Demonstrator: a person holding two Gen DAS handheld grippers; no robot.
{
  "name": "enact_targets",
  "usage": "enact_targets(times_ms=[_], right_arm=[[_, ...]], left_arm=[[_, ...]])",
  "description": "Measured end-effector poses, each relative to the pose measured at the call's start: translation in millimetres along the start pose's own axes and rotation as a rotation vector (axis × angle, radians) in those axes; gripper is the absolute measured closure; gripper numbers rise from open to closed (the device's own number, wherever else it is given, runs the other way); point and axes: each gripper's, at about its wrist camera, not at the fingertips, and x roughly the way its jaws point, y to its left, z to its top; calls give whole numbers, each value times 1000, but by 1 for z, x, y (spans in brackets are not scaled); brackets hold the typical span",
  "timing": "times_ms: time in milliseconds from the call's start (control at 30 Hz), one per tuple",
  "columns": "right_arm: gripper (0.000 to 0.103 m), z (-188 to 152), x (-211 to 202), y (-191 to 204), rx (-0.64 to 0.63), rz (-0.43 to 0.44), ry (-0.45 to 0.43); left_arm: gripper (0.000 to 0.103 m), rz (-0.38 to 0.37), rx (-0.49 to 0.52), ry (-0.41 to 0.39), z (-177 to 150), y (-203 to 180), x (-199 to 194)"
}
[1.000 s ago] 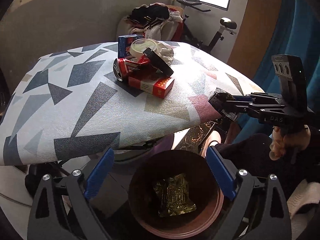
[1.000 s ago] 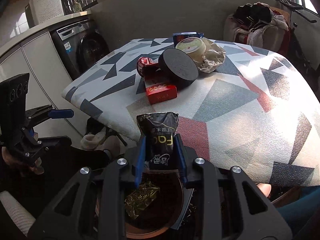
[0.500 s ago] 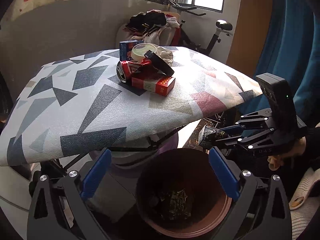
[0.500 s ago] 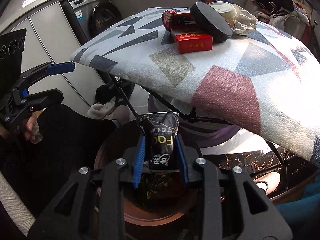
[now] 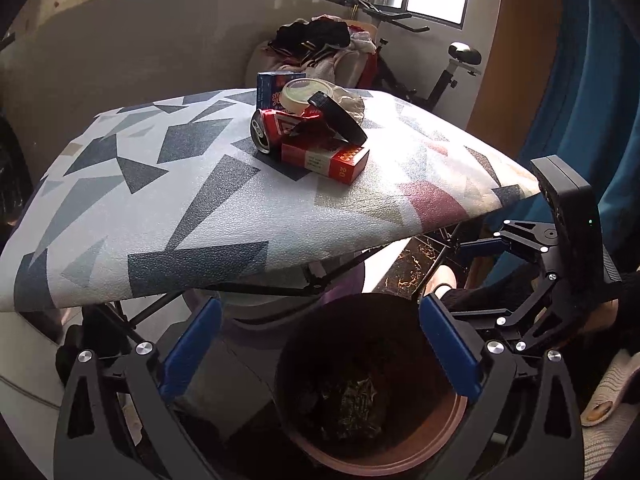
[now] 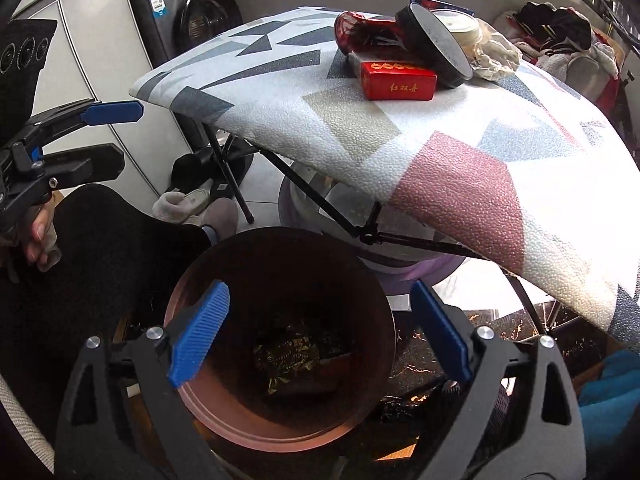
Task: Collect trash
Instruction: 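Raise both tools from the bin back over the board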
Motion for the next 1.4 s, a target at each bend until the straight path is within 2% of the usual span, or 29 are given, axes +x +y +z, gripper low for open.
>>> enact_targets(times_ms=[233, 433, 700, 900, 1067, 1233, 1400], right_arm=[[6, 1, -3, -10, 35, -39, -10], [6, -1, -9, -10, 24, -44, -31], [6, 0, -17, -16, 53, -46, -60], [6, 3, -24, -22, 82, -41, -87], [6, 12, -33, -35, 119, -30, -112], [6, 26, -43, -48, 142, -36, -139], [6, 38, -47, -63, 155, -48, -155]], left_arm=[[6, 24, -3, 9, 0, 0, 2], [6, 30, -19, 24, -1, 3, 5], [6, 59, 10, 28, 0, -3, 6], [6, 86, -19, -17, 8, 7, -2], [6, 112, 3, -44, 18, 11, -6], [6, 104, 37, -51, 30, 11, -7], [6, 92, 22, -67, 45, 15, -6]])
